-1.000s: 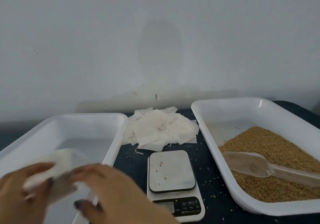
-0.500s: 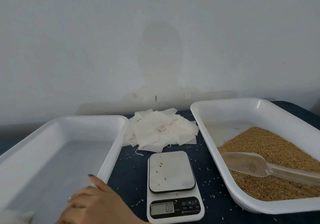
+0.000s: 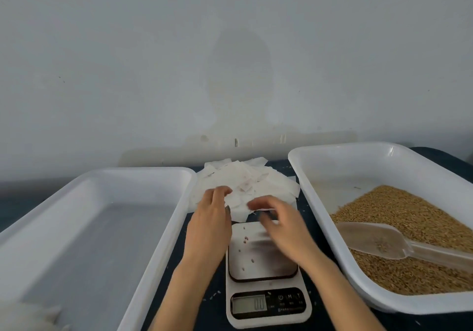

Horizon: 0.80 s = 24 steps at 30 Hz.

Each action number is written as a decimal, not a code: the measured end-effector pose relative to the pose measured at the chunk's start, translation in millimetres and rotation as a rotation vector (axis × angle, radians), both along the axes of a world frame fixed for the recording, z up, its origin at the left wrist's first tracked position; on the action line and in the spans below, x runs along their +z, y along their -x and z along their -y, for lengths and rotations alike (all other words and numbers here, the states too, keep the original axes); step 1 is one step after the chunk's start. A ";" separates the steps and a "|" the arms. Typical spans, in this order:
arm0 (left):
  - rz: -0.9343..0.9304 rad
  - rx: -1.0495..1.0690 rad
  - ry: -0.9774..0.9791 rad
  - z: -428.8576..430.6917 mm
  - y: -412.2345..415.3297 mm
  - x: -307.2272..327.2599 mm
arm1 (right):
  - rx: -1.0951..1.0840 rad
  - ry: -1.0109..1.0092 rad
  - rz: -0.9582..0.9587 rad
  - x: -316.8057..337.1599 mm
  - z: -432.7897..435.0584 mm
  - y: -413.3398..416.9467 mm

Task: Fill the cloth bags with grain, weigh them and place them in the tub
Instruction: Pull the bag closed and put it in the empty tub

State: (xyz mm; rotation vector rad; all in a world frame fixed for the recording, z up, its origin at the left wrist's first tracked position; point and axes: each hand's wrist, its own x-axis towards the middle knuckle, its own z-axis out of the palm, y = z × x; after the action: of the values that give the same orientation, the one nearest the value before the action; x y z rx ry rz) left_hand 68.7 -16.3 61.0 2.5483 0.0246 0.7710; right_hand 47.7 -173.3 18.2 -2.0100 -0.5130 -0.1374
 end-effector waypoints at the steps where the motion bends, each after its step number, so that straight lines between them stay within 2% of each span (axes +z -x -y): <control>1: -0.121 0.034 -0.015 -17.6 18.8 -32.1 | -0.060 -0.056 -0.025 -7.4 9.3 -7.5; 3: -0.251 0.053 -0.005 -27.8 2.9 -70.2 | -0.169 -0.147 -0.072 -22.7 23.1 -19.1; 4: -0.259 0.060 0.028 -32.1 -4.9 -74.5 | -0.208 -0.175 -0.102 -30.1 27.0 -23.1; 9: -0.316 0.120 -0.074 -44.0 -12.0 -104.2 | -0.294 -0.169 -0.242 -60.0 33.1 -32.4; 14: -0.178 0.200 -0.044 -46.4 -11.6 -103.6 | -0.285 -0.079 -0.213 -62.6 30.5 -31.3; 18: -0.050 0.223 0.182 -41.8 -1.4 -98.1 | -0.288 -0.115 -0.182 -60.5 31.5 -29.2; 21: 0.113 0.130 0.421 -31.4 4.8 -87.2 | -0.274 -0.169 -0.129 -54.3 31.4 -25.7; 22: 0.221 0.088 0.418 -28.5 7.1 -83.6 | -0.261 -0.180 -0.099 -51.6 30.6 -23.7; 24: 0.432 0.008 0.203 -23.7 11.4 -78.0 | -0.222 -0.208 -0.039 -44.9 27.5 -19.9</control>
State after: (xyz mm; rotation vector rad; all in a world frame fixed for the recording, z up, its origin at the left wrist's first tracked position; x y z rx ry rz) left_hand 57.2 7.4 -17.0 2.1482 -0.0259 1.2388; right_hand 67.5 -200.8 -26.7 -1.8563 -0.2385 -0.2765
